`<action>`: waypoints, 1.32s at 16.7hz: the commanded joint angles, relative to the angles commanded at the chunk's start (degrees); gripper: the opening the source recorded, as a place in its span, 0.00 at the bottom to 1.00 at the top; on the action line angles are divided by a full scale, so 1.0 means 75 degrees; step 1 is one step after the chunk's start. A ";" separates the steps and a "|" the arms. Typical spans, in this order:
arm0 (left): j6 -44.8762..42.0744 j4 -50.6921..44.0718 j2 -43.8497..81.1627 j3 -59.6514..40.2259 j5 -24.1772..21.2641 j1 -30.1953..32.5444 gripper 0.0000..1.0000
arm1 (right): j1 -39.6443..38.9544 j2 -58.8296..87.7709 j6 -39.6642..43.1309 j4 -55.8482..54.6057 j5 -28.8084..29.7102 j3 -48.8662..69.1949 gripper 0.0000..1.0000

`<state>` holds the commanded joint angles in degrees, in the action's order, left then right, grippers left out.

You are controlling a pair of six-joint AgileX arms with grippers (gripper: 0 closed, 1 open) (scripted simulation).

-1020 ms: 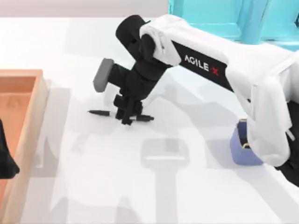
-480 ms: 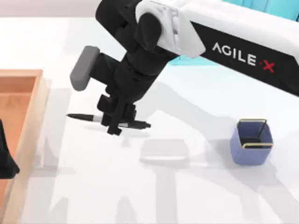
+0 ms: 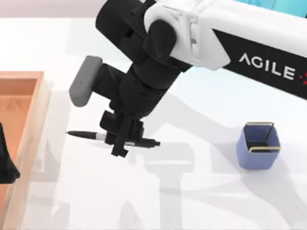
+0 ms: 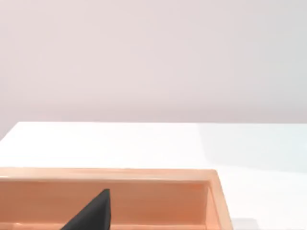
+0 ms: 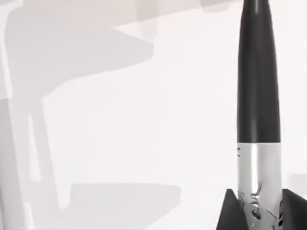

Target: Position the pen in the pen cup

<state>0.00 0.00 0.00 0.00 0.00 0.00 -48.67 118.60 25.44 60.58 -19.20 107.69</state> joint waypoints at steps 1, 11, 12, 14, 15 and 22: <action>0.0000 0.0000 0.0000 0.0000 0.0000 0.0000 1.00 | 0.0002 0.0000 0.0004 -0.0002 -0.0005 -0.0002 0.00; 0.0000 0.0000 0.0000 0.0000 0.0000 0.0000 1.00 | 0.2318 -0.0126 0.2349 -0.1444 -0.4226 -0.1972 0.00; 0.0000 0.0000 0.0000 0.0000 0.0000 0.0000 1.00 | 0.2730 -0.0154 0.2718 -0.1683 -0.4968 -0.2329 0.00; 0.0000 0.0000 0.0000 0.0000 0.0000 0.0000 1.00 | 0.3594 -0.0242 0.3475 -0.2193 -0.6507 -0.3094 0.00; 0.0000 0.0000 0.0000 0.0000 0.0000 0.0000 1.00 | 0.4033 -0.0304 0.3854 -0.2459 -0.7279 -0.3493 0.00; 0.0000 0.0000 0.0000 0.0000 0.0000 0.0000 1.00 | 0.6692 -0.0877 0.6156 -0.4180 -1.1801 -0.6020 0.00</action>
<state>0.00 0.00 0.00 0.00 0.00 0.00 1.52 112.02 71.60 29.24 -107.71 62.54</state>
